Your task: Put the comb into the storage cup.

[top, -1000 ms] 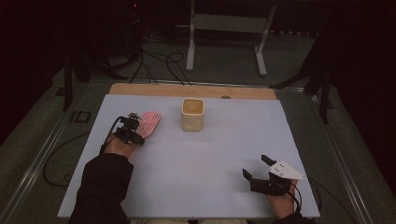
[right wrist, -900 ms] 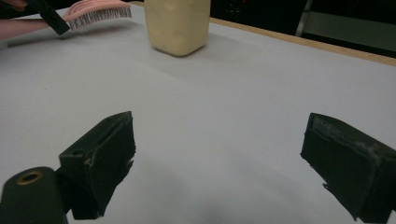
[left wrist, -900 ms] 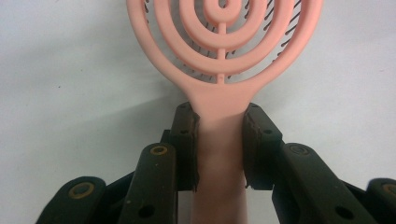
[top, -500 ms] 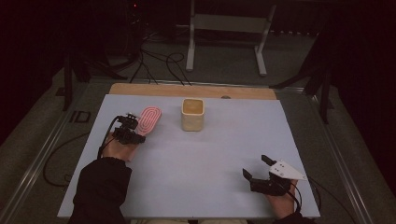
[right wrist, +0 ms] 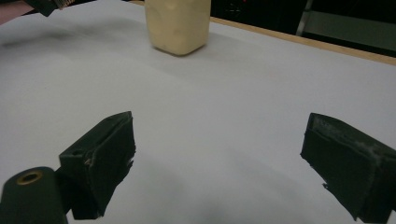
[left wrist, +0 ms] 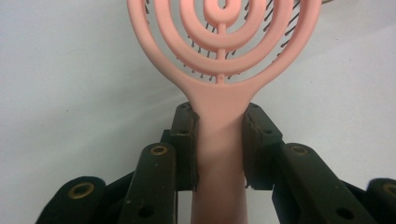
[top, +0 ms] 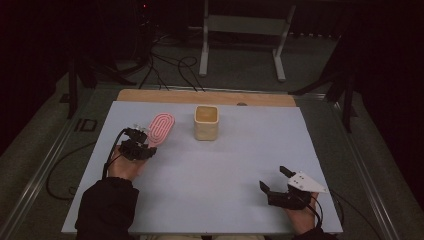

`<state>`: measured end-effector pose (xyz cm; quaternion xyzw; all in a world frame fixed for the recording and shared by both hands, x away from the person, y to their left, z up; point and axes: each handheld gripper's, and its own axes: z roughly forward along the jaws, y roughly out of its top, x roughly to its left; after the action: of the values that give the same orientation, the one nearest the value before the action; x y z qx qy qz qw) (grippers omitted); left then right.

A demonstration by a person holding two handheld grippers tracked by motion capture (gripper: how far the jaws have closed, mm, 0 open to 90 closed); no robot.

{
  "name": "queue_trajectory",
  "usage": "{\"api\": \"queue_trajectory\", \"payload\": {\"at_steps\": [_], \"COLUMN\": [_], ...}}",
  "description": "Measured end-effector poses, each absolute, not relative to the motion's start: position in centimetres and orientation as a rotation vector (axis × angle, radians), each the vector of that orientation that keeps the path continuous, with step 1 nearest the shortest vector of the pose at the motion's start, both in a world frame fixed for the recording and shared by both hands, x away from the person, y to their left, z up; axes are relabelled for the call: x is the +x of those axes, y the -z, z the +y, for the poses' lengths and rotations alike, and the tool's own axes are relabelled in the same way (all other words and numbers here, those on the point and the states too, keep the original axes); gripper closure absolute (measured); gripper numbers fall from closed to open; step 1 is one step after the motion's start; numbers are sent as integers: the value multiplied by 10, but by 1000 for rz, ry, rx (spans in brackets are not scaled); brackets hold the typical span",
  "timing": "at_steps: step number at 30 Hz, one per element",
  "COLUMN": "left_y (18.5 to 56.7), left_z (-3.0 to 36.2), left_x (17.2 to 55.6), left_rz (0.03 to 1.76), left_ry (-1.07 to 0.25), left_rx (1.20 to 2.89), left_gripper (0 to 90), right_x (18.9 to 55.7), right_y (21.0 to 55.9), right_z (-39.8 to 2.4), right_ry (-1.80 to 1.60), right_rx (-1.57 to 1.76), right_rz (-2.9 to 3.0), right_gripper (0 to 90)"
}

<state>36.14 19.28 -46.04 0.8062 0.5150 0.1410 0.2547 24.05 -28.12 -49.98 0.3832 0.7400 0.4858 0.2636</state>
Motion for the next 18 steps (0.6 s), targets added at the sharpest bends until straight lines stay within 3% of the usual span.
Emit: {"api": "queue_trajectory", "payload": {"at_steps": [18], "left_y": [465], "left_z": [199], "left_x": [332], "left_rz": [1313], "left_ry": [-393], "left_rx": [2066], "left_gripper": [699], "right_x": [241], "right_y": [501], "right_z": [-280], "right_ry": [-1300], "right_rx": [1032], "right_rz": [2007], "right_gripper": [95]}}
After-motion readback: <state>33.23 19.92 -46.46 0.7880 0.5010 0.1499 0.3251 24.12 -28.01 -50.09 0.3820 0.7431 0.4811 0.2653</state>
